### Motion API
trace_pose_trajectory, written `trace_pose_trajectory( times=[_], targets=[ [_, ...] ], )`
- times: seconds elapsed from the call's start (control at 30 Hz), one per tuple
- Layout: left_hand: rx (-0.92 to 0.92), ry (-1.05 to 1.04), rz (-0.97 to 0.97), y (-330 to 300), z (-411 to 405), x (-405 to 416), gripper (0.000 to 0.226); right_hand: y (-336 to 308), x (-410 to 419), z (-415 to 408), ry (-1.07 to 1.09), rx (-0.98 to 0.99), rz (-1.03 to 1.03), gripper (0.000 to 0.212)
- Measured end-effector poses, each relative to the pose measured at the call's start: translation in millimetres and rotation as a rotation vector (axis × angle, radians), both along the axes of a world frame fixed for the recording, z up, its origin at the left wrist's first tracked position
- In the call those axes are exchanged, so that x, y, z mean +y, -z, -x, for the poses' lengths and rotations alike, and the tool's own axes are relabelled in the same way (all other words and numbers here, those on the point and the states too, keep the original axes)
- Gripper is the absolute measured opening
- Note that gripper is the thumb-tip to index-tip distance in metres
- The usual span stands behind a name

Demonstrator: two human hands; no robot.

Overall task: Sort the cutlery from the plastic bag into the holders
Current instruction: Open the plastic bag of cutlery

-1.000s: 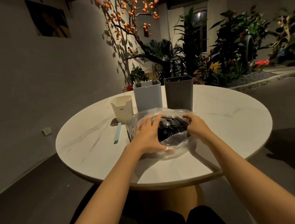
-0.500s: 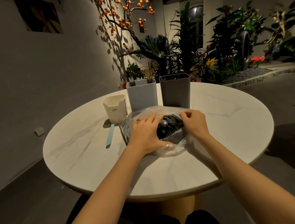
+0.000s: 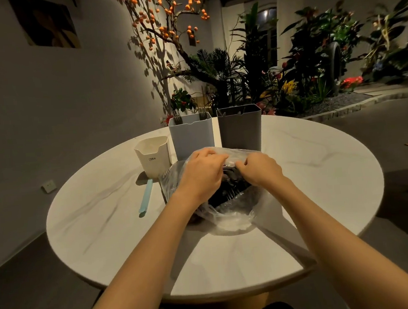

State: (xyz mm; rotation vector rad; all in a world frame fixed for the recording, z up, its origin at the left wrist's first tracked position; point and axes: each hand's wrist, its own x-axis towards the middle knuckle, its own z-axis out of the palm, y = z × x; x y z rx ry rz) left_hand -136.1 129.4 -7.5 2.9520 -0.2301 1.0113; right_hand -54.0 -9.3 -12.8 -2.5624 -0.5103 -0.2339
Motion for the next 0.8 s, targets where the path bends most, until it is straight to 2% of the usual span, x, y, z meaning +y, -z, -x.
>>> trace_pose_trajectory(
  times=[0.13,0.23,0.33,0.4,0.57,0.67,0.8],
  targets=[
    [0.128,-0.175,0.102,-1,-6,0,0.04,-14,3,0,-0.045,0.025,0.095,0.032],
    [0.227,-0.063,0.356,0,-6,-1,0.03,-21,8,1,-0.115,0.054,0.183,0.041],
    [0.119,0.028,0.613,1,-7,1,0.019,-23,14,-1,-0.211,0.1,0.281,0.056],
    [0.015,0.021,0.696,2,-7,2,0.016,-28,15,1,-0.235,0.132,0.315,0.053],
    [-0.069,-0.002,0.676,7,-5,1,0.019,-43,11,7,-0.267,0.289,0.339,0.046],
    [-0.14,0.005,0.664,9,-3,0,0.02,-45,10,3,-0.245,0.429,0.201,0.03],
    [-0.057,0.027,0.57,15,-5,2,0.03,-39,10,1,-0.221,0.532,0.058,0.021]
  ],
)
